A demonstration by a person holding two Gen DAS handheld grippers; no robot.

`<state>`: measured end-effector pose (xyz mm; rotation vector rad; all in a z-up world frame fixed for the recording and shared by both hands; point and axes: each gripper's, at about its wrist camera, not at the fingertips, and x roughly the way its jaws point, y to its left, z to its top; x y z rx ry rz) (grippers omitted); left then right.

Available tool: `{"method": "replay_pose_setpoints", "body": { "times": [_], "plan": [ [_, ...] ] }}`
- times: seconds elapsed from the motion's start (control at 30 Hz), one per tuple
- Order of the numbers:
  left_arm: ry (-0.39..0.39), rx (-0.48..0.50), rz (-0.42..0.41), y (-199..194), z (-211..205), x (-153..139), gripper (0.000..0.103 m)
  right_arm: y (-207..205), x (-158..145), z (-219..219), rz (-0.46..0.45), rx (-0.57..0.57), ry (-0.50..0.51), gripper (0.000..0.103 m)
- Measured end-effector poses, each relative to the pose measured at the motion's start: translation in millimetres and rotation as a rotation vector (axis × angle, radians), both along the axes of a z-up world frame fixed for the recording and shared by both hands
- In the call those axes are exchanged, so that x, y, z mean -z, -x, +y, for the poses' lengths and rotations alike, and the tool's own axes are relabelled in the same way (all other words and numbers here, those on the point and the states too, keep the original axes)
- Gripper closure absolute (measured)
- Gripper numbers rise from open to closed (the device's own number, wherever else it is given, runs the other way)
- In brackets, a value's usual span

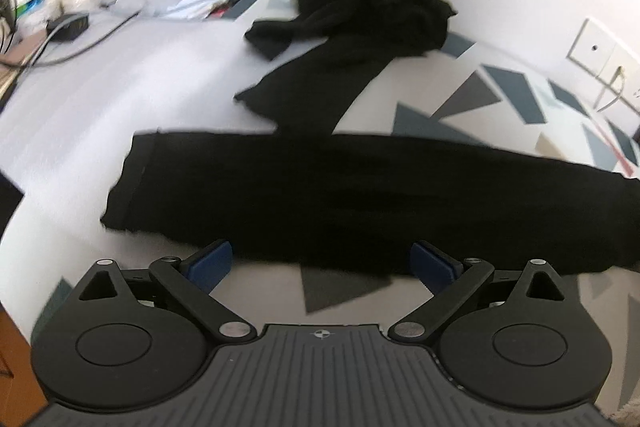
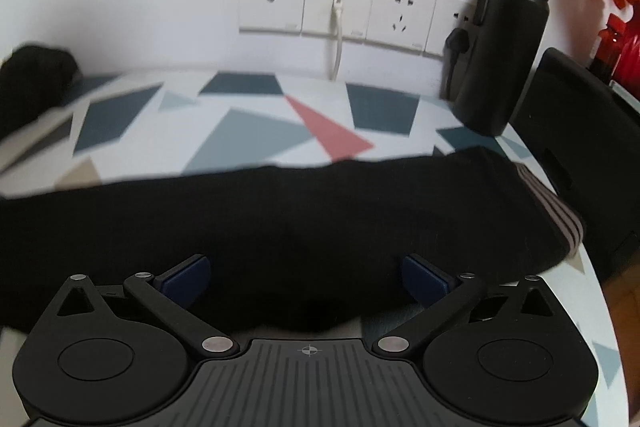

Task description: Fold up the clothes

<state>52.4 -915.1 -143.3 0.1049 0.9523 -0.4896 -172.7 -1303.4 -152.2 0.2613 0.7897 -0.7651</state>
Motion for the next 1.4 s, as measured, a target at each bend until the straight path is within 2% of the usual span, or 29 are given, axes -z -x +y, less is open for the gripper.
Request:
{"method": "replay_pose_setpoints", "body": {
  "times": [0.13, 0.27, 0.33, 0.6, 1.17, 1.4],
  "plan": [
    [-0.039, 0.005, -0.011, -1.0, -8.4, 7.5, 0.001, -1.7, 10.1, 13.5, 0.038, 0.012, 0.002, 0.001],
    [-0.097, 0.029, -0.049, 1.9, -17.1, 12.1, 0.0, 3.8, 16.1, 10.4, -0.026, 0.077, -0.065, 0.001],
    [-0.093, 0.02, -0.058, 3.1, -16.9, 12.8, 0.0, 7.6, 18.2, 8.4, -0.059, 0.105, -0.09, 0.001],
    [-0.093, -0.012, -0.065, 3.4, -19.2, 13.3, 0.0, 14.0, 24.8, 19.6, -0.105, 0.091, -0.015, 0.001],
    [-0.07, -0.061, -0.124, 11.3, -18.8, 17.4, 0.0, 17.5, 26.7, 21.0, -0.127, 0.082, 0.003, 0.001],
    [-0.073, -0.067, -0.115, 9.5, -20.1, 16.6, 0.0, 17.1, 26.7, 21.3, -0.128, 0.082, 0.003, 0.001]
  ]
}}
